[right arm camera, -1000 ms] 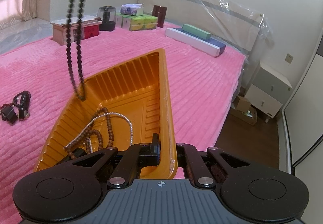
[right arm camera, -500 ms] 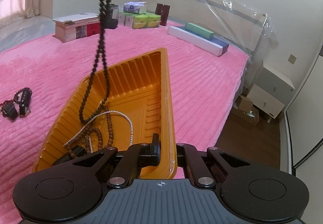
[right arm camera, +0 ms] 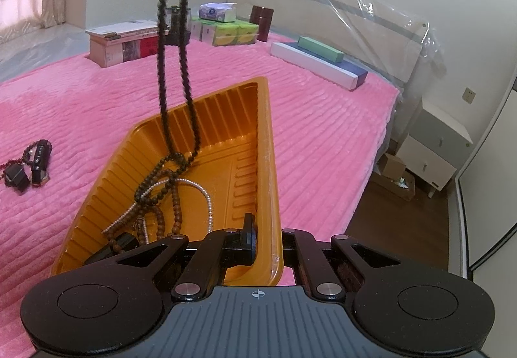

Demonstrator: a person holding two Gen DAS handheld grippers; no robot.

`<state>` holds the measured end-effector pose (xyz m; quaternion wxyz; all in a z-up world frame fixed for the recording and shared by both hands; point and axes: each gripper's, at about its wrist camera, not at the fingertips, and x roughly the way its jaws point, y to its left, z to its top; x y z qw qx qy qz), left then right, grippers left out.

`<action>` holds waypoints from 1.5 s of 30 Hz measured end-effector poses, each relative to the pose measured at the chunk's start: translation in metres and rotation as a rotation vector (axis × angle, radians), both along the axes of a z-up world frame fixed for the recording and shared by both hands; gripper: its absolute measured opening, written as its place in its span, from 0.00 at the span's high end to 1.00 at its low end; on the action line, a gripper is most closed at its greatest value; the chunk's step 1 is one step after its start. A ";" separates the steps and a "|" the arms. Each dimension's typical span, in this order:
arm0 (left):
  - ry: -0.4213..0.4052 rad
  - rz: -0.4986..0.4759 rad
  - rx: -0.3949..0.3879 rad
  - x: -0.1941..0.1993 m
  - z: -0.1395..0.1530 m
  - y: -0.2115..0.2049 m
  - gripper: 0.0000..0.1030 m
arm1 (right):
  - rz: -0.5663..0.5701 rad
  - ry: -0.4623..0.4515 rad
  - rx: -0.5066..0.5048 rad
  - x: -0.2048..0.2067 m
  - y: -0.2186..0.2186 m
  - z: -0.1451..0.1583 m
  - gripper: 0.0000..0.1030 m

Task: Organize jewelry
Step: 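Lower the dark bead necklace into the orange tray and open the left tool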

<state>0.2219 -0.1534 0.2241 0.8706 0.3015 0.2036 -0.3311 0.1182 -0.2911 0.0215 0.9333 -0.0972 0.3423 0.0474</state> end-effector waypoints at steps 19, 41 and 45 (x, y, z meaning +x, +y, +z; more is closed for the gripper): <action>0.106 -0.039 0.135 0.014 -0.076 -0.014 0.94 | 0.002 0.004 0.001 0.000 -0.003 0.000 0.96; 0.259 0.020 0.175 0.042 -0.152 -0.012 0.94 | -0.002 0.013 0.001 0.002 -0.003 -0.003 0.96; 0.283 0.035 0.163 0.046 -0.159 -0.011 0.94 | -0.002 0.014 0.002 0.003 -0.003 -0.003 0.96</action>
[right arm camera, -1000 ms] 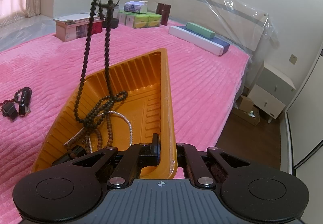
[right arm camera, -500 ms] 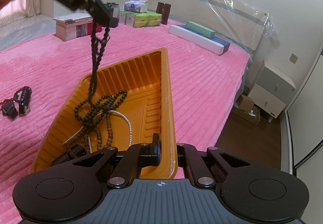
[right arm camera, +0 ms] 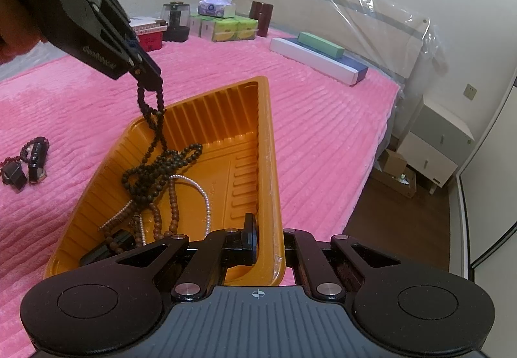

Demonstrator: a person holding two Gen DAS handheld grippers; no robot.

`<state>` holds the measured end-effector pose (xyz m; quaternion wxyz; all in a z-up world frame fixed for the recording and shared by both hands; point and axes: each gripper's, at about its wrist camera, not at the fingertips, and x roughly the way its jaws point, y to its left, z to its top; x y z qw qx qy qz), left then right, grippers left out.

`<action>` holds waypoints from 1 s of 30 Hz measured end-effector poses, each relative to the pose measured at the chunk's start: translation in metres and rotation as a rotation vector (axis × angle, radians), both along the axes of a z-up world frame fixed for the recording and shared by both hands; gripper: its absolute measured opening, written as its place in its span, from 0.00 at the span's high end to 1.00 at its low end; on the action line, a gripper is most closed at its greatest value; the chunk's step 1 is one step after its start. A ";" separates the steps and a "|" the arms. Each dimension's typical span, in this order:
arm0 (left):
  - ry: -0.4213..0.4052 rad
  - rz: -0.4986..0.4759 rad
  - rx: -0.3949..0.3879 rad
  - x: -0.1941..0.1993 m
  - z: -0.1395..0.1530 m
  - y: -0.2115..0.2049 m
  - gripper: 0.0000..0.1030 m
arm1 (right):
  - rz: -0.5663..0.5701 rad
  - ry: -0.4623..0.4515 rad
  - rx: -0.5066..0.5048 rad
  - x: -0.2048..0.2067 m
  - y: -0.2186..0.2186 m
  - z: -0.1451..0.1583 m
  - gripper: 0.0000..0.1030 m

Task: Organize jewelry
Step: 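Lower the dark bead necklace into the orange tray and open the left tool, then grasp the red bead bracelet with gold charm using the left tool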

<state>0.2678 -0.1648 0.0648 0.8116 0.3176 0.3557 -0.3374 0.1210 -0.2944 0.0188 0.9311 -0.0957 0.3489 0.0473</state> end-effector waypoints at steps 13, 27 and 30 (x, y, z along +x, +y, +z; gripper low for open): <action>-0.012 0.052 -0.065 0.003 0.016 0.012 0.88 | -0.002 -0.001 -0.001 0.001 -0.001 0.000 0.97; -0.066 0.272 -0.215 -0.033 0.035 0.128 0.80 | 0.007 0.009 -0.012 0.000 -0.001 0.001 0.96; -0.081 0.349 -0.222 -0.049 0.029 0.164 0.79 | 0.010 0.010 -0.015 0.000 0.000 0.002 0.96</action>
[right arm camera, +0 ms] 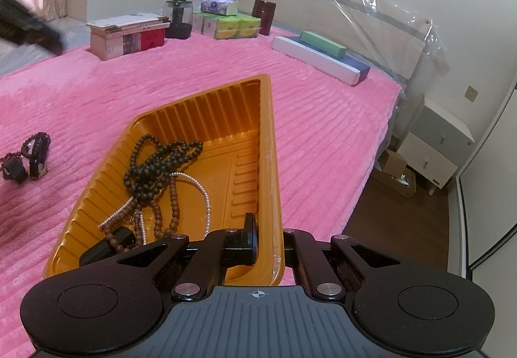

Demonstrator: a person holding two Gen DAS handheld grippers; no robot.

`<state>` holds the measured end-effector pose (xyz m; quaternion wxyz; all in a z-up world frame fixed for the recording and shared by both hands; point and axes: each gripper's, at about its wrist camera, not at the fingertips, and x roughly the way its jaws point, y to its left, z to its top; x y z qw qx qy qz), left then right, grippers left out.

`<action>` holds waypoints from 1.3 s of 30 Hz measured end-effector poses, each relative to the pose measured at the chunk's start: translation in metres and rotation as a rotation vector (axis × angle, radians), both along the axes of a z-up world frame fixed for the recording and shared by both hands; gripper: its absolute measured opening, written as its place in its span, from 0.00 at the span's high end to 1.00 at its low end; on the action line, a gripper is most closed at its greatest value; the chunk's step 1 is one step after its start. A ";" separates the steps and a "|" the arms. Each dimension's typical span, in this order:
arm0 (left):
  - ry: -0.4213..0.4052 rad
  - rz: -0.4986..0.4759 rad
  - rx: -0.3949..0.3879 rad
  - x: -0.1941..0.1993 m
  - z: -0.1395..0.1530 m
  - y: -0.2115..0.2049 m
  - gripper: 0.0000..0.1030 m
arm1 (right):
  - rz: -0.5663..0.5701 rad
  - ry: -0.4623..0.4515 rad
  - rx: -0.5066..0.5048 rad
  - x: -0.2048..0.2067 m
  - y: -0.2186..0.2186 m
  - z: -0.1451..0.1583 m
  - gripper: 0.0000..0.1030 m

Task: Organize jewelry
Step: 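Grasp the red bead bracelet with gold charm using the left tool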

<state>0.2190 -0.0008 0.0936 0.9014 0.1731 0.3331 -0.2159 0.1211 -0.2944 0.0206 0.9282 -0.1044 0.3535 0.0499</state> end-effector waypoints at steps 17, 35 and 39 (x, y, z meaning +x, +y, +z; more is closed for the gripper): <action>-0.029 0.440 -0.054 -0.095 -0.090 0.122 0.63 | 0.004 -0.001 -0.007 -0.002 0.001 0.000 0.96; 0.054 0.663 -0.261 -0.097 -0.141 0.127 0.64 | -0.001 0.000 -0.004 -0.004 -0.001 0.001 0.96; 0.072 0.700 -0.288 -0.092 -0.150 0.126 0.73 | -0.005 0.004 -0.003 -0.004 0.000 0.001 0.96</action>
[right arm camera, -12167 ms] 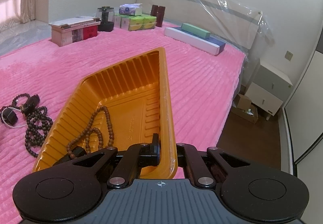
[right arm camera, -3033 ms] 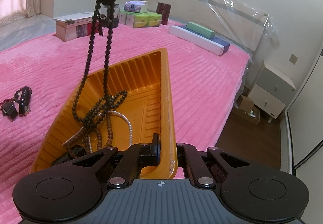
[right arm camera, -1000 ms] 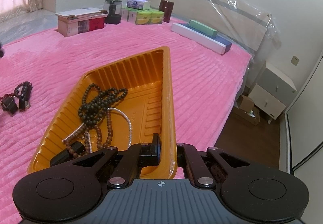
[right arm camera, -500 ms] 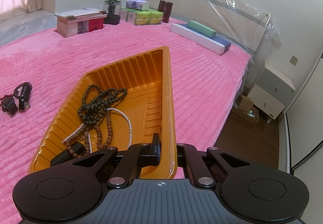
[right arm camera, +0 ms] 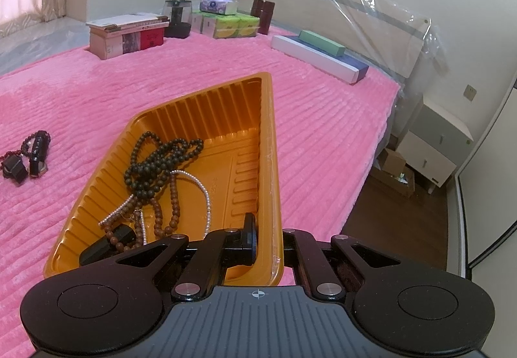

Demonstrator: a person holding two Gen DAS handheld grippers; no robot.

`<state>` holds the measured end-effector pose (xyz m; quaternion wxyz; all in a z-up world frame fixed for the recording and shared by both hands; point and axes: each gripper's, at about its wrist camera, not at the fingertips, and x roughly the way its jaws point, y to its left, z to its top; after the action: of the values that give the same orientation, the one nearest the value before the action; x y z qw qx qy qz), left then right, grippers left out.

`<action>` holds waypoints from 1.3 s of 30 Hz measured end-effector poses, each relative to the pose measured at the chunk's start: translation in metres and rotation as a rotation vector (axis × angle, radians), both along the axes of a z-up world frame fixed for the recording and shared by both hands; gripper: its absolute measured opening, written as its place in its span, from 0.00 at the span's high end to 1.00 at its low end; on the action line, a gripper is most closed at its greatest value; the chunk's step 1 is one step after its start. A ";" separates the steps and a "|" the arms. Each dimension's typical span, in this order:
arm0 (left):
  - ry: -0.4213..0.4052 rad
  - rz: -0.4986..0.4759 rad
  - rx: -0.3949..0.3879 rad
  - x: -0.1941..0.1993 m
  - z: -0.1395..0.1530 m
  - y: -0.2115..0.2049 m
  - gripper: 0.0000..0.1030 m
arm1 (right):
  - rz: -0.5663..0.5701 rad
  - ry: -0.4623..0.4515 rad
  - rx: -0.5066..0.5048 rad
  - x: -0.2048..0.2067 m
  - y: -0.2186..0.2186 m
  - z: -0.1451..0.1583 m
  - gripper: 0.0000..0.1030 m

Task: Organize jewelry
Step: 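Grasp the red bead bracelet with gold charm using the left tool, then carry the red bead bracelet into the tray and open the left tool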

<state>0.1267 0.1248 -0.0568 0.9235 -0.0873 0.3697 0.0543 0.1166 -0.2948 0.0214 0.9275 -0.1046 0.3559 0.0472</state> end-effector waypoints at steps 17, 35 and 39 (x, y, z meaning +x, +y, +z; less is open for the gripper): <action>0.001 -0.011 0.046 0.007 -0.006 -0.009 0.93 | -0.011 0.006 -0.004 0.003 0.002 -0.004 0.96; -0.011 -0.125 0.147 -0.013 0.047 0.009 0.95 | -0.010 0.004 -0.004 0.001 0.001 -0.005 0.96; -0.011 -0.176 0.181 -0.012 0.054 0.006 0.95 | -0.009 0.004 -0.004 0.002 0.002 -0.005 0.96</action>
<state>0.1145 0.1309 -0.0023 0.9307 0.0289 0.3645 0.0060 0.1191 -0.2928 0.0168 0.9267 -0.1048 0.3584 0.0427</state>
